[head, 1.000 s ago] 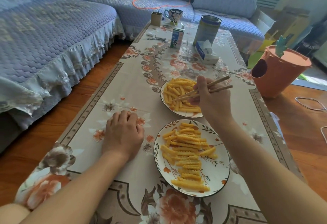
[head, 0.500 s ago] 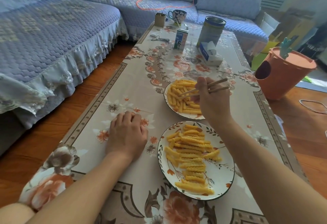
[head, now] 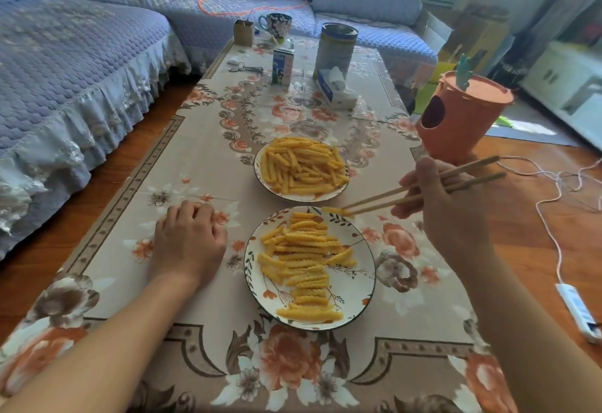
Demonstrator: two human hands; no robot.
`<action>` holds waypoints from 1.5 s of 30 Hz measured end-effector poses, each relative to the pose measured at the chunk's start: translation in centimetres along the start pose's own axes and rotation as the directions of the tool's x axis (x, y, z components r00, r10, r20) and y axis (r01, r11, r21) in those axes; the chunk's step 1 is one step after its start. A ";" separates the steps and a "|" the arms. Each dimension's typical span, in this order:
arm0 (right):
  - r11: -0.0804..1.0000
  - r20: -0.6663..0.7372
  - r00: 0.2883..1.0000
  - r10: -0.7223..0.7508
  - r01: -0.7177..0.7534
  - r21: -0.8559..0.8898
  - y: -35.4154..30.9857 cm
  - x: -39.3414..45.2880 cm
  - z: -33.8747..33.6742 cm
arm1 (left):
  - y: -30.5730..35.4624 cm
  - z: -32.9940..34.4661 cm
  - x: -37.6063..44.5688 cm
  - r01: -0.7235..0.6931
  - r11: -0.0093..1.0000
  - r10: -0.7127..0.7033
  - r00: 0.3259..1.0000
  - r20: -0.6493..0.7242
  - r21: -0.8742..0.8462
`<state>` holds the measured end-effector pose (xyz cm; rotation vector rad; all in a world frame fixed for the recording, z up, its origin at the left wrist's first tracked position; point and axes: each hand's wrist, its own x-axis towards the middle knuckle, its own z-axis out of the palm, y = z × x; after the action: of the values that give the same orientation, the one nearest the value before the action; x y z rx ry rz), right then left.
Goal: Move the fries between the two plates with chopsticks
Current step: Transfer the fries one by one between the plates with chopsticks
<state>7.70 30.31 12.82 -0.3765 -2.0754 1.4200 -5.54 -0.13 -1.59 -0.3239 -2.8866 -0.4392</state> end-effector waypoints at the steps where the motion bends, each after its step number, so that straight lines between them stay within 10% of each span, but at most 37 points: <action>1: 1.000 -0.003 1.000 0.014 -0.014 0.005 0.3 -0.6 -0.8 | 0.1 0.0 0.0 0.001 1.000 -0.001 1.000 -0.001 -0.001; 45: 0.985 0.215 0.975 0.053 -0.017 -0.169 0.7 -4.0 -2.3 | 0.4 -0.1 0.1 -0.009 1.000 0.009 1.000 -0.024 0.003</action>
<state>12.18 30.12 11.53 -0.3376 -2.3860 1.3645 -5.50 0.20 -1.38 -0.3284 -2.8615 -0.4348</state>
